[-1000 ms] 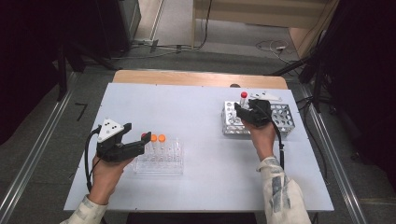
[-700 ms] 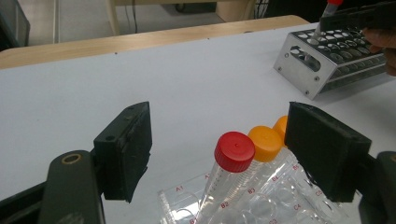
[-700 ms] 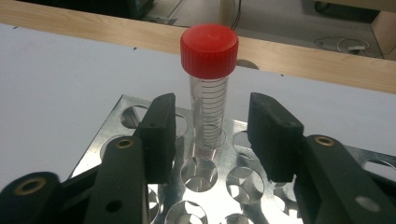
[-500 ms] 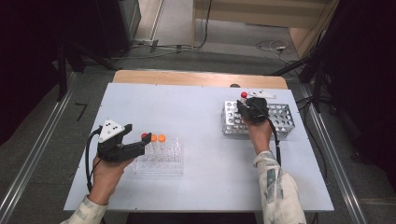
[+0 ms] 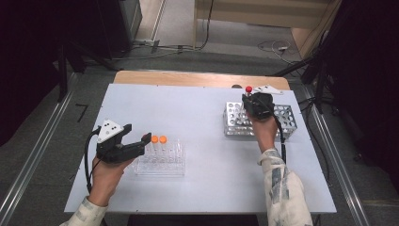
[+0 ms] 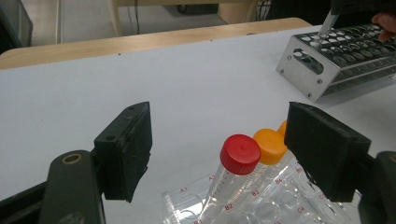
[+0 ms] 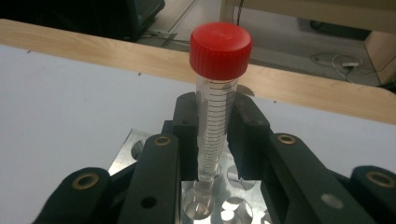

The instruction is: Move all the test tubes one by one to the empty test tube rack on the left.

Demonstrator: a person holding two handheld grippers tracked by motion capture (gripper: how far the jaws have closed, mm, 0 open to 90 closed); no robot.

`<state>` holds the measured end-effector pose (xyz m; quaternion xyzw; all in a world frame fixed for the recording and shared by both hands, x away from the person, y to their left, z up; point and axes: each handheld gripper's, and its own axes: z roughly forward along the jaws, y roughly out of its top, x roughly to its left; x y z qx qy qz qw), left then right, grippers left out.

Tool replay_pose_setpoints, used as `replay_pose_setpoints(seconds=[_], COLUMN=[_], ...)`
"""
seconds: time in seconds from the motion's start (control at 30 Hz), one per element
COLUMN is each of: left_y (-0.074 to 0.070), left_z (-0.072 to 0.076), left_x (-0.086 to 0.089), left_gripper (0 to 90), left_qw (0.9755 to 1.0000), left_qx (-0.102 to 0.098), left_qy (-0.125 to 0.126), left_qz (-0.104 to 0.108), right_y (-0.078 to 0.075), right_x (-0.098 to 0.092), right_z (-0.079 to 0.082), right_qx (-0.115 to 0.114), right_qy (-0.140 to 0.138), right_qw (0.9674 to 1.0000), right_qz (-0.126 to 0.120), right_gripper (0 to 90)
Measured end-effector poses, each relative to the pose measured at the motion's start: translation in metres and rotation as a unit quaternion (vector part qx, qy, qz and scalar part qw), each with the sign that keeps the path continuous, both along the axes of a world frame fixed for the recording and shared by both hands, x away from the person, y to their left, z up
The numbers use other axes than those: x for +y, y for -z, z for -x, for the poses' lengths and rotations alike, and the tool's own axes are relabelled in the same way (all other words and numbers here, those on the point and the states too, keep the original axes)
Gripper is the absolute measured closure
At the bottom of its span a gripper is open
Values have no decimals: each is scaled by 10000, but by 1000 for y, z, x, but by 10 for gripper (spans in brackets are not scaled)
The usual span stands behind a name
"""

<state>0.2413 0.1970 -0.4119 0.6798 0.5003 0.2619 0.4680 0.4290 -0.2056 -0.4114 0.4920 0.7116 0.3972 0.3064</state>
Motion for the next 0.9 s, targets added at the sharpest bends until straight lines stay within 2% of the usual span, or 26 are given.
replay_pose_setpoints(seconds=[0.27, 0.43, 0.67, 0.9], left_y=[-2, -6, -13, -18], left_z=[-1, -2, -9, -17], left_x=[1, 2, 1, -3], left_gripper=[241, 244, 244, 244], left_qw=[10000, 10000, 9999, 9999], left_qx=[-15, -44, -45, -54], left_qy=[-14, -52, -59, -37], left_qz=[20, 35, 66, 92], right_y=[-26, -35, -36, -33], right_x=[0, 6, 32, 72], right_z=[7, 15, 28, 42], right_qx=[-191, -242, -198, -86], right_qy=[-63, -227, -756, -1380], right_qw=[9998, 9994, 9969, 9903], right_qz=[-22, -63, -94, -167], right_gripper=[718, 718, 717, 717])
